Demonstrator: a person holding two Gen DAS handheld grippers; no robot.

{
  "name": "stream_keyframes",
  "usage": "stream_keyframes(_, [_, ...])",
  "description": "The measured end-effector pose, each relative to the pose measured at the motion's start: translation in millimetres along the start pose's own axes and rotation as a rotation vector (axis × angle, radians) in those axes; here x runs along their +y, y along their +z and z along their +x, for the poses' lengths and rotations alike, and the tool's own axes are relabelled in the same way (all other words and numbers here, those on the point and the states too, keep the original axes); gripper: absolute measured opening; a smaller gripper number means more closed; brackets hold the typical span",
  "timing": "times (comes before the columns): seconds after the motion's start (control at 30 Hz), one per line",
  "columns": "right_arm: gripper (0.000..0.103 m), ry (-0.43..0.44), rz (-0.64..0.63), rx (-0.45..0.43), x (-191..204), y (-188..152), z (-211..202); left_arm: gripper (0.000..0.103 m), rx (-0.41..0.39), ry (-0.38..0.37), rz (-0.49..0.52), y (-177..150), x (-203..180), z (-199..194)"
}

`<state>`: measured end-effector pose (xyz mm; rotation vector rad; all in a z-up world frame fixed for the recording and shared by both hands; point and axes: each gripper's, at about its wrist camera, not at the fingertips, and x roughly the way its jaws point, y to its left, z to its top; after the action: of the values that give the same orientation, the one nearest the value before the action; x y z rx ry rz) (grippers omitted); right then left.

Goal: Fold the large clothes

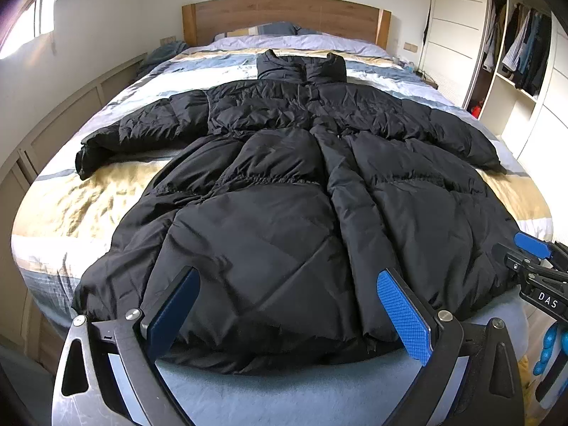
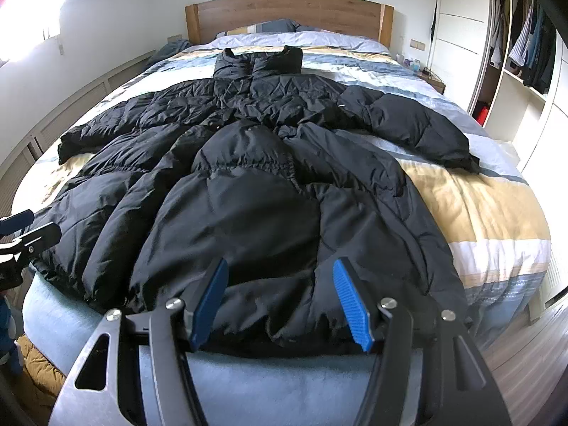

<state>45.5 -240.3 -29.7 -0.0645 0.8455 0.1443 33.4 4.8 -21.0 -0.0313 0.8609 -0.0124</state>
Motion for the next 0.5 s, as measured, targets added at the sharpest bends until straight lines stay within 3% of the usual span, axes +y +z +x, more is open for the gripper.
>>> stream_keyframes(0.5, [0.06, 0.002, -0.016, 0.031, 1, 11, 15, 0.099, 0.049, -0.004, -0.02, 8, 7, 17])
